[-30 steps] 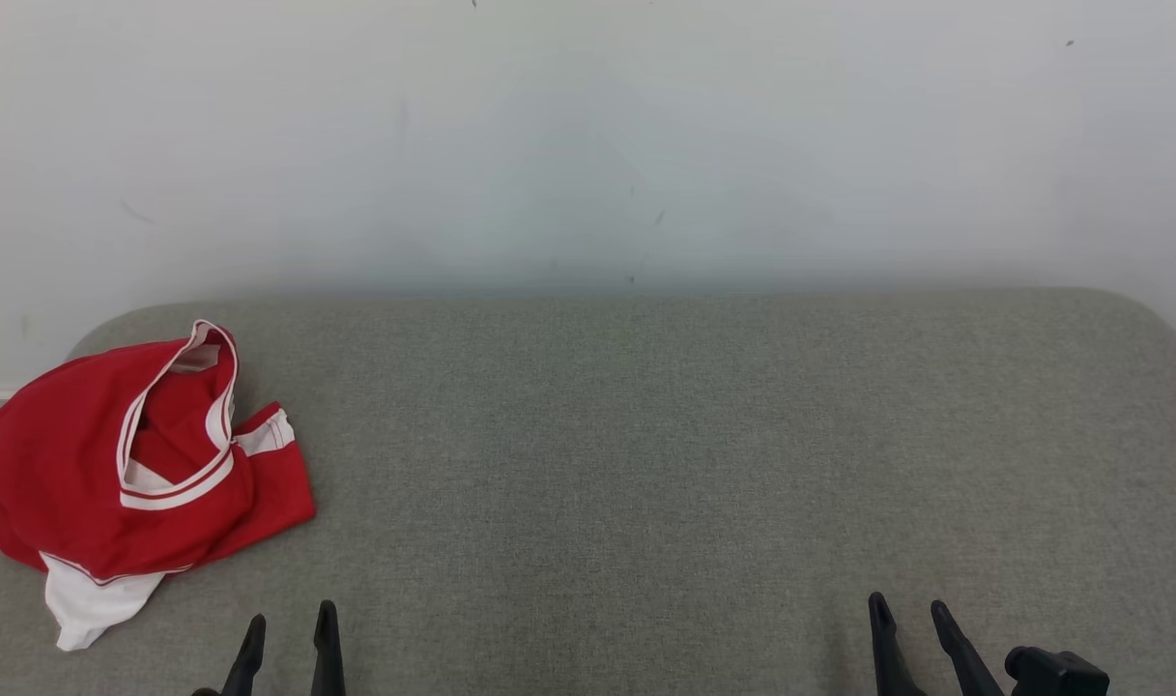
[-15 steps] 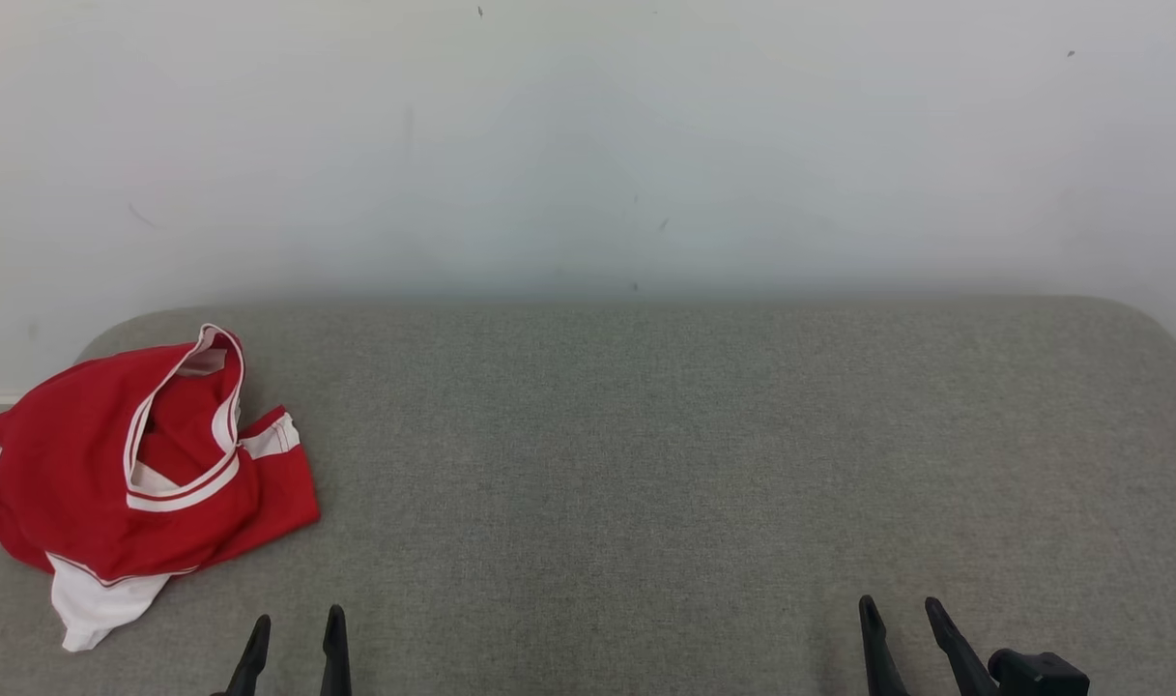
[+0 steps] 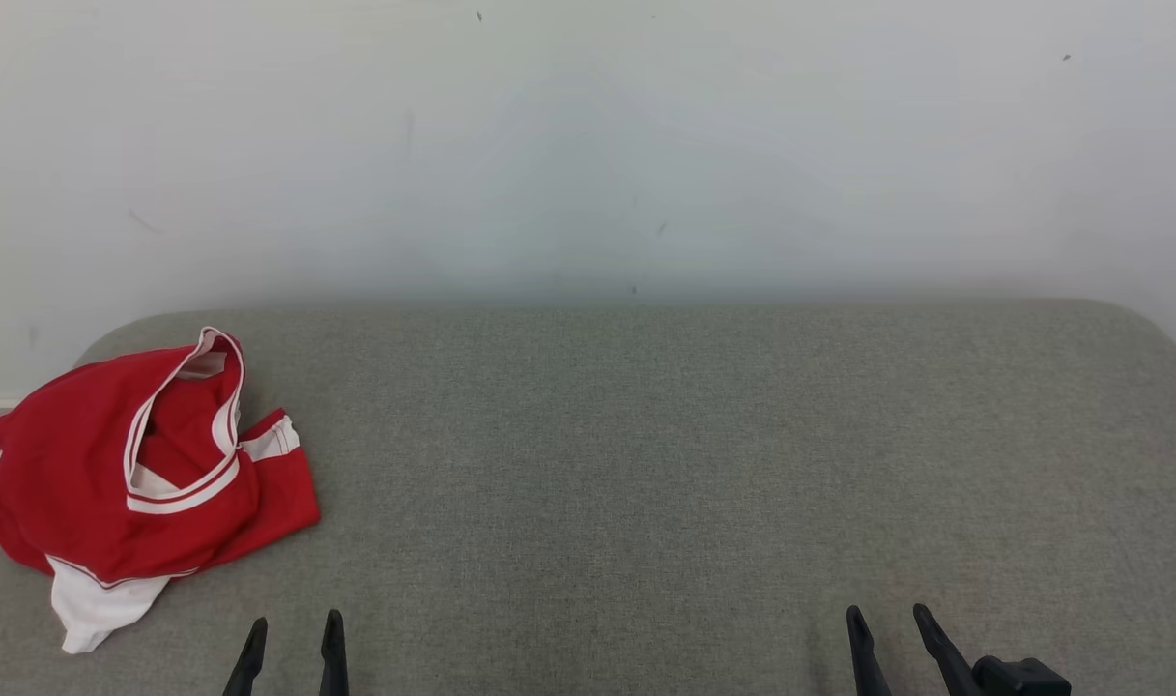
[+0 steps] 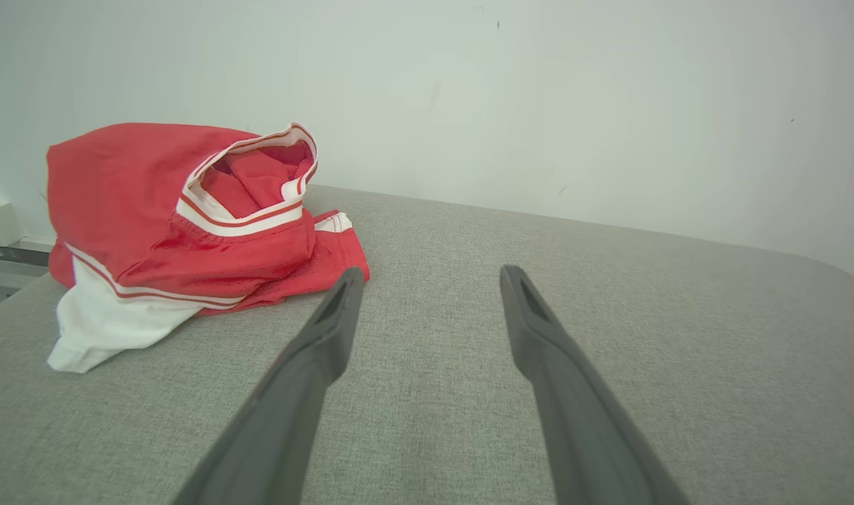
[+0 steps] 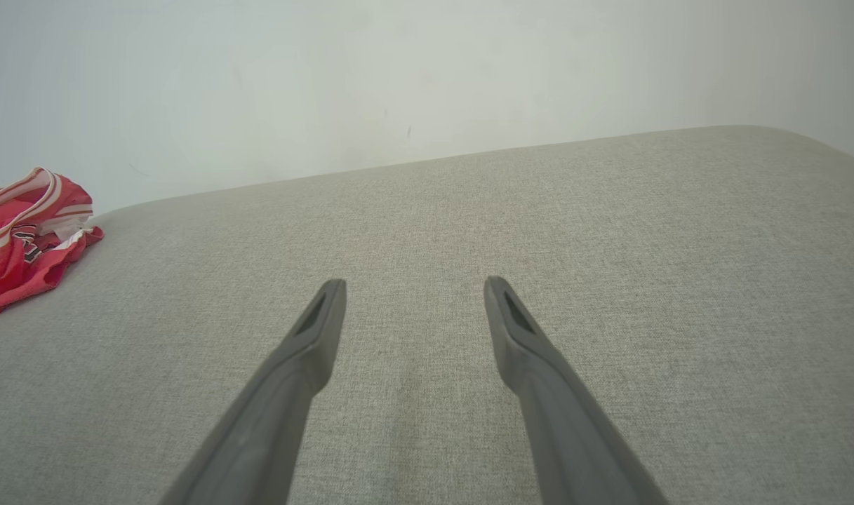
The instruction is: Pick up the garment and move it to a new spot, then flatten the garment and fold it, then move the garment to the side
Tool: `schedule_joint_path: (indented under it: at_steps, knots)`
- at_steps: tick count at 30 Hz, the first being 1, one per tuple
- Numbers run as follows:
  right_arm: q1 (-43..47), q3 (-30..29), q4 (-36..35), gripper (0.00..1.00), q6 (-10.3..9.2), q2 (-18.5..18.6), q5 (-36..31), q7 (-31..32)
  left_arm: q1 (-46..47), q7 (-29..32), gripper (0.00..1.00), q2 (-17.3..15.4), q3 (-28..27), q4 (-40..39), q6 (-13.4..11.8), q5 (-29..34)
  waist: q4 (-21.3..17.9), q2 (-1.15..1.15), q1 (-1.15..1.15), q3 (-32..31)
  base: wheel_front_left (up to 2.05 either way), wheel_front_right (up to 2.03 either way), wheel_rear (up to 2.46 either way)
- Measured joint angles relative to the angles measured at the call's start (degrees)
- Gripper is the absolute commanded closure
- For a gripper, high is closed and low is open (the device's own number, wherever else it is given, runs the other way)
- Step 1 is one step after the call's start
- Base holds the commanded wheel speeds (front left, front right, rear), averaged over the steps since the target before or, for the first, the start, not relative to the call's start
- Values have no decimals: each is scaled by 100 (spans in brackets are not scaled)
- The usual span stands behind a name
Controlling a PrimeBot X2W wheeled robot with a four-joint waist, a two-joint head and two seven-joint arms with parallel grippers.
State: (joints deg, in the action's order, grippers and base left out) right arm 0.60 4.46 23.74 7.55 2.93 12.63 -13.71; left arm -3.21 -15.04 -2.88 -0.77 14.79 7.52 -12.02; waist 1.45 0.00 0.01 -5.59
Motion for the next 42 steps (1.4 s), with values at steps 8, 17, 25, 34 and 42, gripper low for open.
schedule_joint_path:
  at_steps: [8, 17, 25, 34, 42]
  knots:
    - [7, -14, 20, 0, 0, 0, 9, 1, -1, 0, 0, 0, -13, 18, 0, -15, -5, 0, 0, 16, 0, 0, 0]
    - [57, -46, 1, 0, 0, -1, 40, 0, -5, 0, 0, 1, 24, 36, 0, -14, 42, 0, 0, -5, 0, 0, 0]
    - [166, -5, -15, 0, 0, 0, 137, -1, -34, -1, 0, -42, 82, 58, 2, -13, 379, 0, -1, -52, 0, 0, 0]
    - [182, 132, 15, 0, 0, 1, 261, -55, -107, 0, 0, -207, 64, 101, 3, 22, 1105, 0, -1, -103, 0, 0, 0]
    - [153, 403, 74, 0, 0, 1, 445, -101, -151, 0, 0, -258, -89, 81, -4, 43, 1904, 0, -1, -121, 0, 0, 0]
